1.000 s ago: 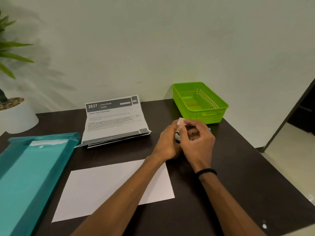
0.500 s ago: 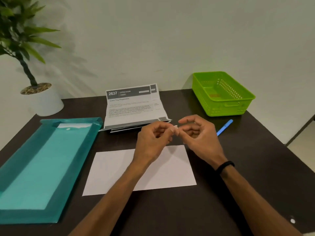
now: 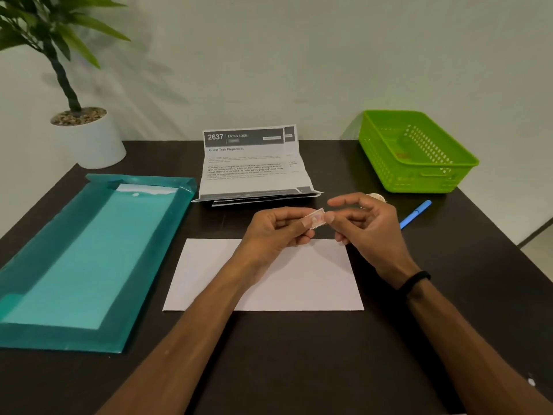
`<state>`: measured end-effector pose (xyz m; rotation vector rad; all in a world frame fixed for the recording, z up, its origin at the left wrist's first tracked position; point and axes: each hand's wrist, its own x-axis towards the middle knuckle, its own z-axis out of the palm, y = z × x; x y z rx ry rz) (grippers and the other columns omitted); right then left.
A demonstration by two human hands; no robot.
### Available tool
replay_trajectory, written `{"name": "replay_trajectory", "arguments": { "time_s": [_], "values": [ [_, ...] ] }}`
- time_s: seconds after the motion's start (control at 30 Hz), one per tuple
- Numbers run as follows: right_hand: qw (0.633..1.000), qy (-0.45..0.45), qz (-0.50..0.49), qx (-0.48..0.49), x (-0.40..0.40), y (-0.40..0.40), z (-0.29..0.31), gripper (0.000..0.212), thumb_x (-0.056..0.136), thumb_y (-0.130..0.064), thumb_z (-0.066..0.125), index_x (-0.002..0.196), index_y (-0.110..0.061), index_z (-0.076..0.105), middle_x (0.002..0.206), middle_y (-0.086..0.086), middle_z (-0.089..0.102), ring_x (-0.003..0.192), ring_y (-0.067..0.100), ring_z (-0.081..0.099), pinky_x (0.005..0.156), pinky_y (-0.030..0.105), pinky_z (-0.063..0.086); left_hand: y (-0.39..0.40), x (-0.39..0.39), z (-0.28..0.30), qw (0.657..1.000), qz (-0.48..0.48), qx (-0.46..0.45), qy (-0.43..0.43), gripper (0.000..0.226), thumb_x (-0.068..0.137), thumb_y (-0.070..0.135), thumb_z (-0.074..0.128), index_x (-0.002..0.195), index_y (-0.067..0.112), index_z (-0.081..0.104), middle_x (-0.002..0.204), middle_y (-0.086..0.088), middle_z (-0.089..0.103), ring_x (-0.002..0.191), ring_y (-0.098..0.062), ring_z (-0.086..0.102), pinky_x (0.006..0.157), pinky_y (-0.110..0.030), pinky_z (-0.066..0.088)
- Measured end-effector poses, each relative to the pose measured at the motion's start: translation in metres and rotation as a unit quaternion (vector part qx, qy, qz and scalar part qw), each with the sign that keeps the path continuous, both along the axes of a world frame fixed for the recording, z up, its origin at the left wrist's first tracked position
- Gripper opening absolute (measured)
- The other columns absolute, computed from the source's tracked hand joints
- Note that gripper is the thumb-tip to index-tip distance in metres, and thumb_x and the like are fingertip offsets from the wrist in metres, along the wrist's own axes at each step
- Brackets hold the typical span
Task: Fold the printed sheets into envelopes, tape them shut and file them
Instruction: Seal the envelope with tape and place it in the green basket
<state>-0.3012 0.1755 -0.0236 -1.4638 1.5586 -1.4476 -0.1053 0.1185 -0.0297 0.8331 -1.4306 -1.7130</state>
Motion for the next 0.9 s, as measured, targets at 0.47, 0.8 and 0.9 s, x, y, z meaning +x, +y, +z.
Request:
{"name": "replay_trajectory", "arguments": {
  "time_s": [0.47, 0.8, 0.9],
  "values": [
    [0.998, 0.058, 0.032, 0.021, -0.0027, -0.0025, -0.0050, 0.027, 0.091, -0.019, 0.080, 0.116, -0.012, 0.073, 0.100, -0.001, 0.079, 0.084, 0.013, 0.077, 0.067, 0.025, 0.061, 0.0024, -0.0025, -0.0021, 0.999, 0.015, -0.052, -0.007, 0.034, 0.100, 0.005, 0.065, 0.131, 0.017, 0.065, 0.088, -0.010, 0.077, 0.082, -0.018, 0.073, 0.079, -0.029, 0.059],
    [0.999, -0.030, 0.037, 0.024, -0.0074, -0.0022, -0.0019, 0.020, 0.094, -0.014, 0.076, 0.114, -0.013, 0.074, 0.083, 0.007, 0.078, 0.070, 0.020, 0.071, 0.067, 0.035, 0.060, 0.0028, -0.0037, -0.0035, 0.998, 0.020, -0.064, -0.003, 0.036, 0.095, 0.005, 0.071, 0.129, 0.015, 0.066, 0.092, -0.010, 0.077, 0.083, -0.017, 0.073, 0.078, -0.030, 0.059],
    [0.998, -0.037, 0.037, 0.024, -0.0084, -0.0018, -0.0010, 0.019, 0.094, -0.014, 0.077, 0.112, -0.013, 0.075, 0.082, 0.008, 0.078, 0.069, 0.019, 0.070, 0.068, 0.034, 0.061, 0.0032, -0.0029, -0.0028, 0.998, 0.022, -0.051, 0.004, 0.037, 0.094, 0.004, 0.072, 0.129, 0.015, 0.067, 0.092, -0.010, 0.077, 0.083, -0.017, 0.073, 0.080, -0.031, 0.058]
  ]
}}
